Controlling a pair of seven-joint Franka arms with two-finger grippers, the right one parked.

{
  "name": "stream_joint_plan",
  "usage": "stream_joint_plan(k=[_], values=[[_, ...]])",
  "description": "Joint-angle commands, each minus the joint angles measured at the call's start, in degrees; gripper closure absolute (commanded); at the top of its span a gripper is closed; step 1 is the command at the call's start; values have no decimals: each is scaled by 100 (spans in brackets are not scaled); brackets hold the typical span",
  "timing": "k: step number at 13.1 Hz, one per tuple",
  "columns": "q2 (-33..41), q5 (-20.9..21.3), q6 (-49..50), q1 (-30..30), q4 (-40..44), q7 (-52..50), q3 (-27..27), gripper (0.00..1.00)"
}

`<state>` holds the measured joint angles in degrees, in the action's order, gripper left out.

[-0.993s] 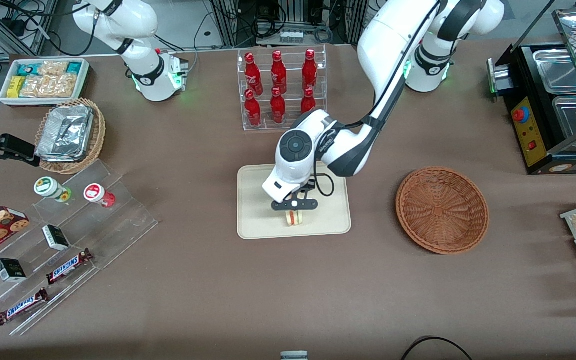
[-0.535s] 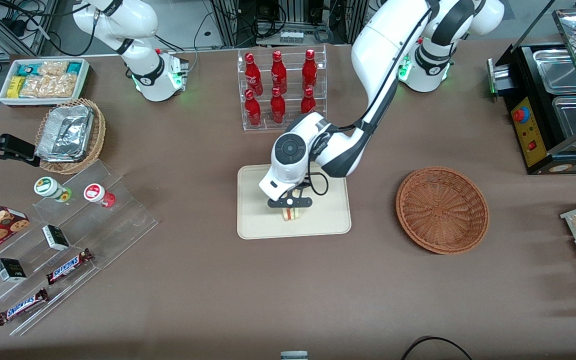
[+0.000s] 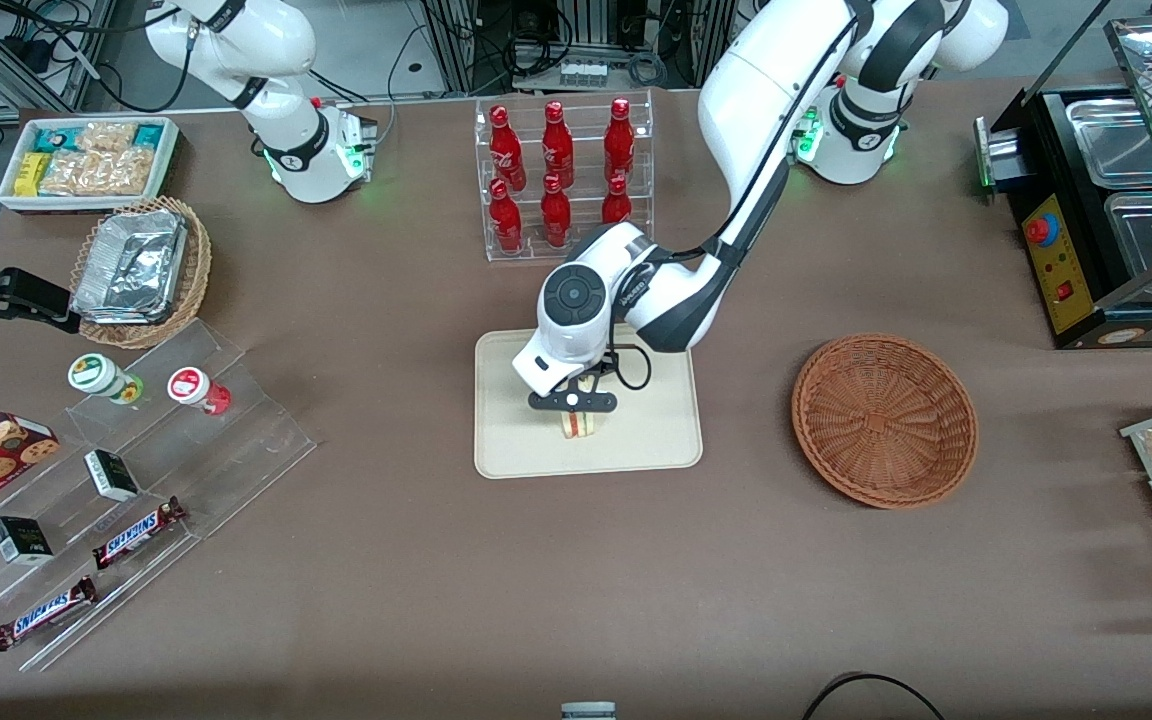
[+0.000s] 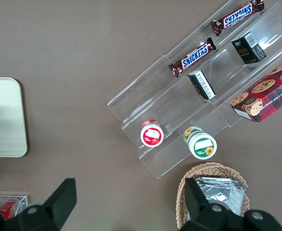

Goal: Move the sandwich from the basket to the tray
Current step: 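Lower the sandwich onto the tray and open the left gripper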

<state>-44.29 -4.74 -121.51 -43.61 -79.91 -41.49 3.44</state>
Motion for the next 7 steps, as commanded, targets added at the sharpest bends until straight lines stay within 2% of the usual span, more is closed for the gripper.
stream_joint_plan(k=[1,4,7], values=[[86,-62,311,19,151,71,-72,1],[455,-97,540,46,169,1,-107,1],[929,-132,549,353,160,-253,-142,1]])
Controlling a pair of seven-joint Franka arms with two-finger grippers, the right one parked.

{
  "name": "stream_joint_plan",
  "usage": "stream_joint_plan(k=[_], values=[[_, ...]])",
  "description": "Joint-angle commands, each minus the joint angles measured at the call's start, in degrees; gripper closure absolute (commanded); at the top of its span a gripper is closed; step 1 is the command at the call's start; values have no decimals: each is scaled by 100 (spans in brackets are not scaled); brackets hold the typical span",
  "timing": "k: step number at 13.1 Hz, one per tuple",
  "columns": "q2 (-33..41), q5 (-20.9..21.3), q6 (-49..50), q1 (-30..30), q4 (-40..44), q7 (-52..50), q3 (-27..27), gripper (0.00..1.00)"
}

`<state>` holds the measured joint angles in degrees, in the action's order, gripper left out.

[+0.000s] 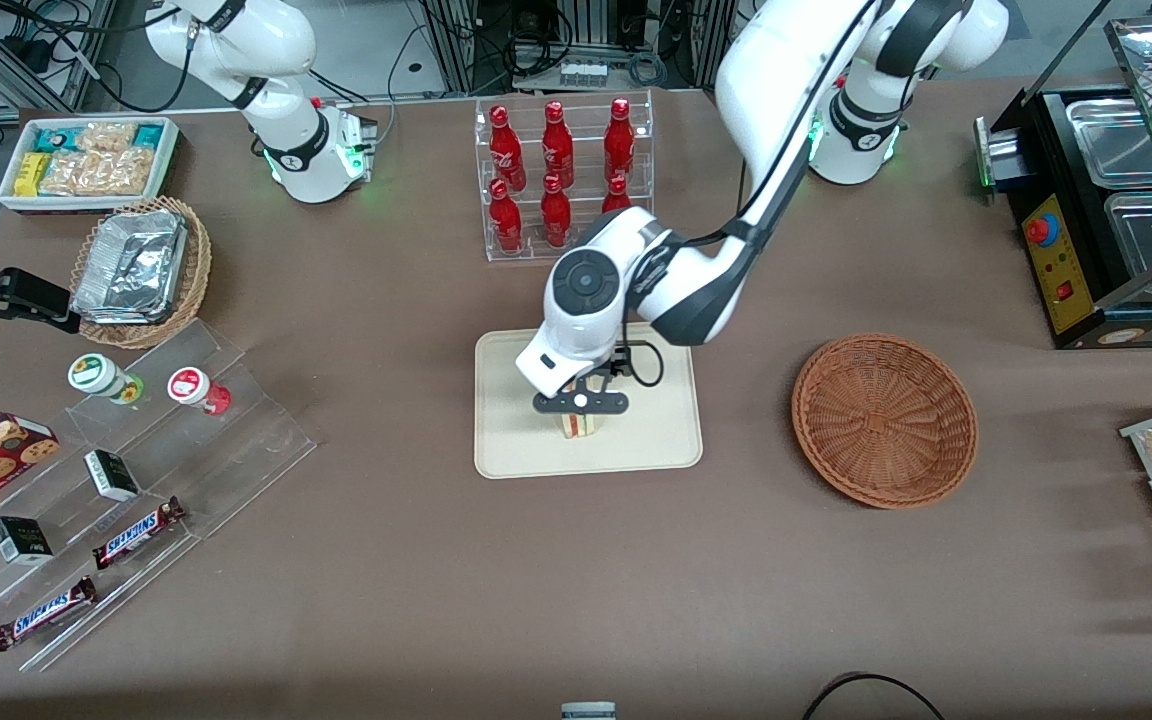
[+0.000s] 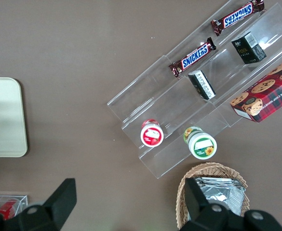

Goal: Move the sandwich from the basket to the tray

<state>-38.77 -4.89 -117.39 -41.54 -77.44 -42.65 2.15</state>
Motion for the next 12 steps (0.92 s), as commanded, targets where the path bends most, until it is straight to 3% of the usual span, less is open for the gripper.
stream_joint_plan(k=[1,7,12], values=[[536,-109,181,181,-105,-208,-21,1],[1827,-12,1928,1049,-131,-130,-30,1],[2567,23,2975,1885,-158,818,-39,1]])
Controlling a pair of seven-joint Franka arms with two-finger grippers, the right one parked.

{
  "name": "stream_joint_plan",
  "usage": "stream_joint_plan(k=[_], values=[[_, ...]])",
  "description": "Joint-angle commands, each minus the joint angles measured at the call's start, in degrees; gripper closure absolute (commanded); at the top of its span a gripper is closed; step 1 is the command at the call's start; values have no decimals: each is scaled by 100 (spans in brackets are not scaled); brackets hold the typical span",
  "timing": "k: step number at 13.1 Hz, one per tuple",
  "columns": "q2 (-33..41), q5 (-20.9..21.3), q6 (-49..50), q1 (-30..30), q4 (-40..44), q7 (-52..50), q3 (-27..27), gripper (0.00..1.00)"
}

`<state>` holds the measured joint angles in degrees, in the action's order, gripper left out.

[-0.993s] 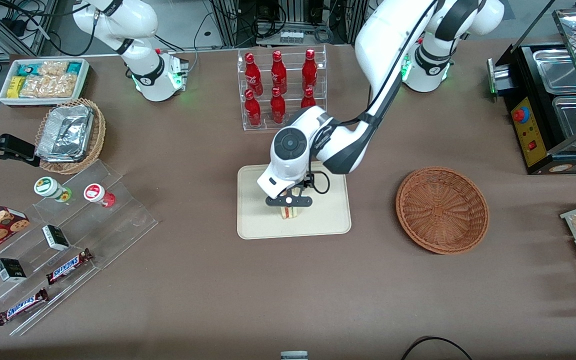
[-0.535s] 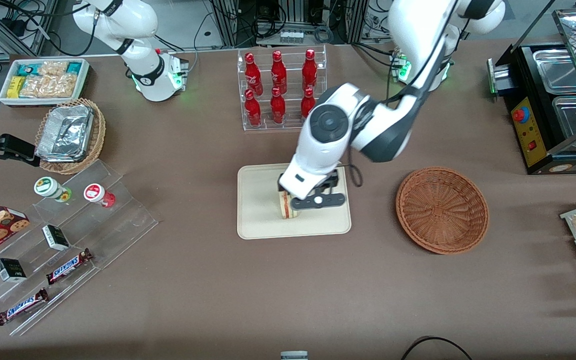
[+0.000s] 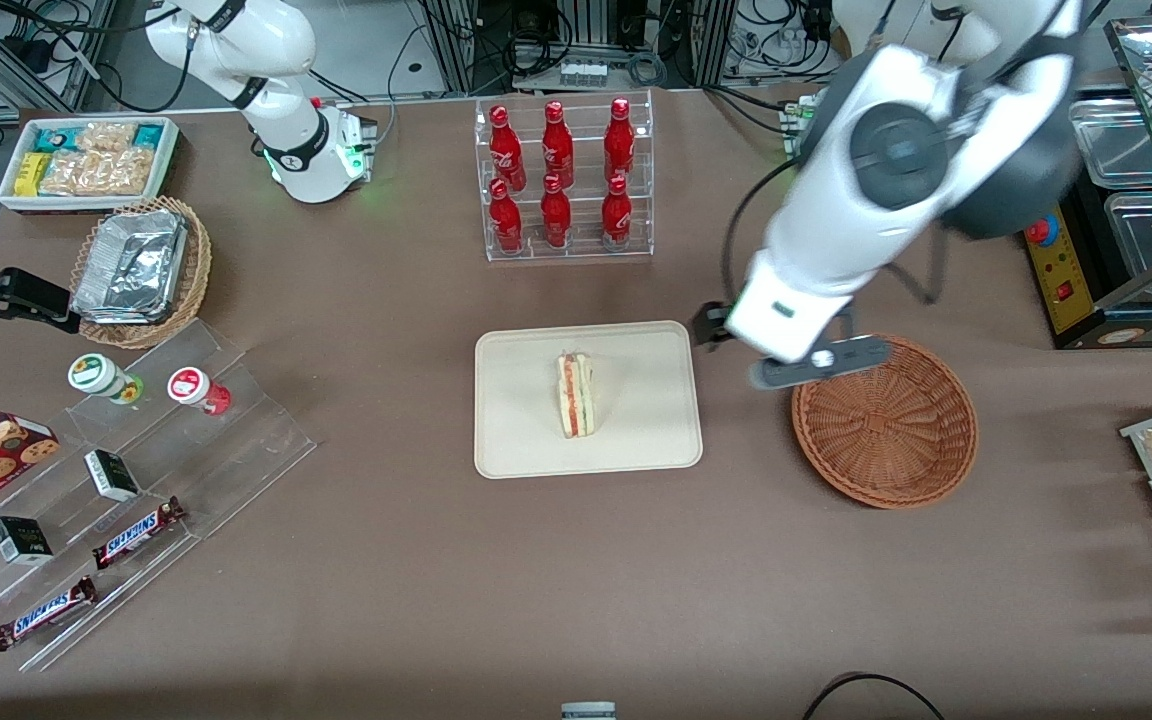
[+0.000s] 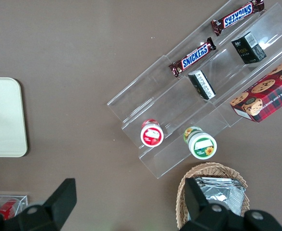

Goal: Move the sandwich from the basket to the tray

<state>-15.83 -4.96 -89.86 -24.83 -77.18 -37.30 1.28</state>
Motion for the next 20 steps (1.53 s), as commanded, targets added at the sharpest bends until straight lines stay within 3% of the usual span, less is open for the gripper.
stream_joint_plan(k=[1,3,16,20], values=[[361,213,415,294,-183,398,48,1],[484,399,715,452,-209,740,48,1],[1618,470,1137,1936,-877,3174,-57,1],[1829,470,1138,2149,-974,3695,-66,0]])
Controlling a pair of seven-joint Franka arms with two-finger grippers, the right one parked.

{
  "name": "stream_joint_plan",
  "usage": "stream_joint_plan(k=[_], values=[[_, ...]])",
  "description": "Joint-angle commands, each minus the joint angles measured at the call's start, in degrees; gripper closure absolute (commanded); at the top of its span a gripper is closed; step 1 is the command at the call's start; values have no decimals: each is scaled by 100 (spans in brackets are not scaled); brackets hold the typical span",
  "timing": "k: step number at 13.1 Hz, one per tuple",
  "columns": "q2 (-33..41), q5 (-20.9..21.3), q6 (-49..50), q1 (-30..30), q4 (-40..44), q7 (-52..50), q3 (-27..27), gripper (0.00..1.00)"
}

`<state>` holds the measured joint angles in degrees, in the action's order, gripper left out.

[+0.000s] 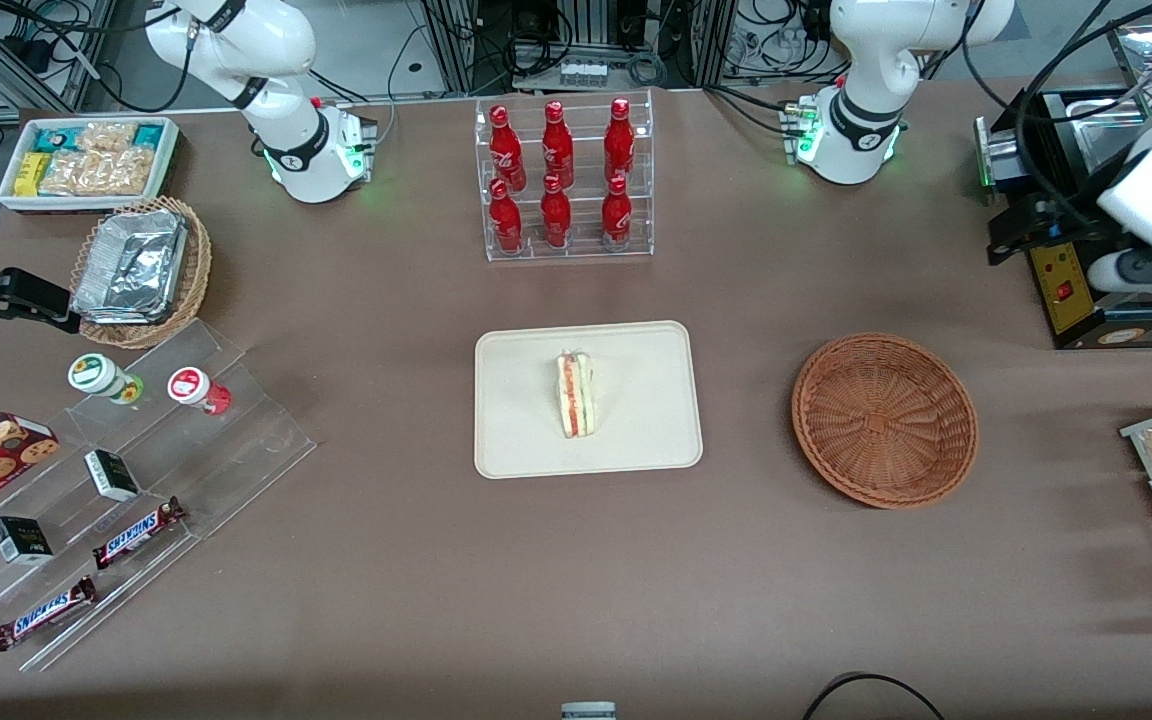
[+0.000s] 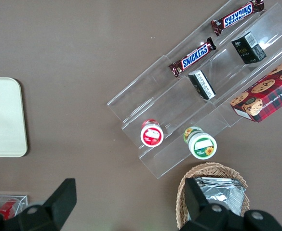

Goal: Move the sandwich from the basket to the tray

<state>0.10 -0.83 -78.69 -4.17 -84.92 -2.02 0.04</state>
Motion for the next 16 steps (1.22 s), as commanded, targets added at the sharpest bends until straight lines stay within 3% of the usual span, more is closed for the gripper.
stream_joint_plan(k=[1,11,16], values=[[271,66,21,83,-200,167,58,0],[-54,66,-58,-111,134,167,-13,0],[-62,294,-111,-119,142,281,-4,0]])
